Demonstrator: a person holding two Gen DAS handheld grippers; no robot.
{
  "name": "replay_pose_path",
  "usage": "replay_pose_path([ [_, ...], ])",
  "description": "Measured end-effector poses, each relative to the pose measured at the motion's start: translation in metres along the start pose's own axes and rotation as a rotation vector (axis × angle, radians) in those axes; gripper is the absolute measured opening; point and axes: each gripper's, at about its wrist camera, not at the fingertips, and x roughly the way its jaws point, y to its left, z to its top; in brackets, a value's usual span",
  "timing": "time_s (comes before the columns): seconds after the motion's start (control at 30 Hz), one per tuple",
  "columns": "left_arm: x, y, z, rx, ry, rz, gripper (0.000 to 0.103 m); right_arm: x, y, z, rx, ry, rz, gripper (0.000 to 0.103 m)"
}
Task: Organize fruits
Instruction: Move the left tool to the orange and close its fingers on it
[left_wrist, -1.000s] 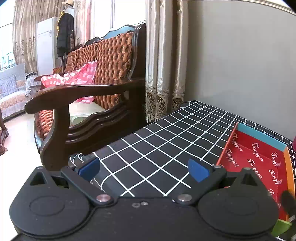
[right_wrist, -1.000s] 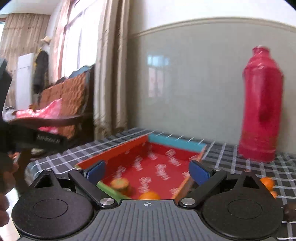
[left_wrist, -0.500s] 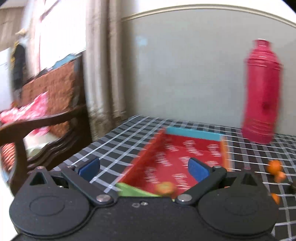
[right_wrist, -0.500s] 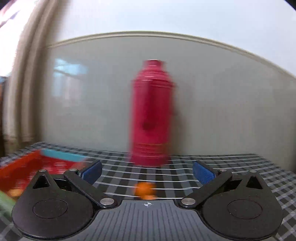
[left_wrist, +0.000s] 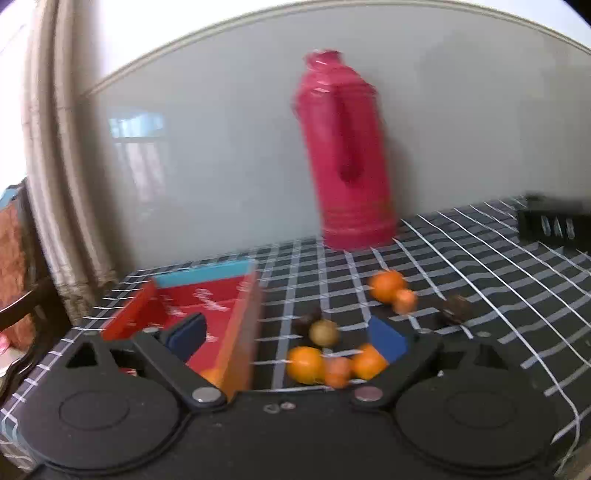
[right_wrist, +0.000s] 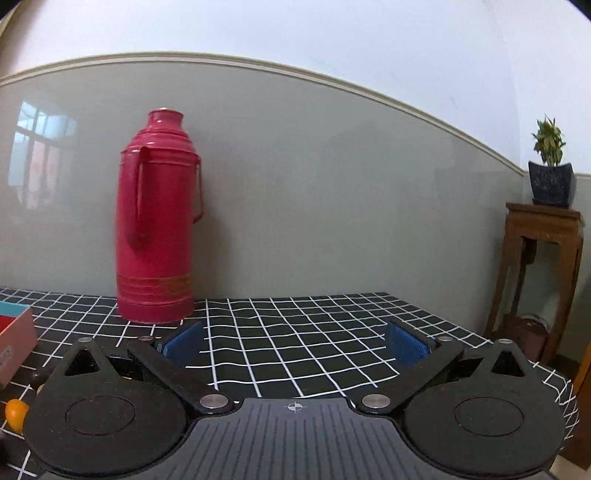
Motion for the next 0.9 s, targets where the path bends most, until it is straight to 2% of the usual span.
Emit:
replay_pose_path([
  [0.07, 0.006, -0.015, -0.003, 0.030, 0.015, -0.021, 0.081, -0.001, -0.005, 0.003, 0.003, -0.006, -0.001, 0.103],
  [0.17, 0.011, -0.034, -0.008, 0.068, 0.031, -0.038, 0.068, -0.005, -0.016, 0.004, 0.009, -0.009, 0.000, 0.103],
  [0.3, 0.019, -0.043, -0.009, 0.072, 0.068, -0.069, 0.054, -0.005, -0.024, 0.003, 0.015, 0.002, 0.013, 0.103],
  [0.5, 0.039, -0.051, -0.008, 0.050, 0.123, -0.077, 0.053, -0.002, -0.029, 0.003, 0.001, -0.003, -0.003, 0.103],
  [0.63, 0.053, -0.054, -0.009, 0.029, 0.176, -0.091, 0.053, -0.002, -0.036, 0.001, 0.000, -0.026, -0.071, 0.103],
  [0.9, 0.052, -0.060, -0.010, 0.032, 0.167, -0.118, 0.051, 0.005, -0.050, 0.000, 0.032, 0.011, -0.080, 0.103],
])
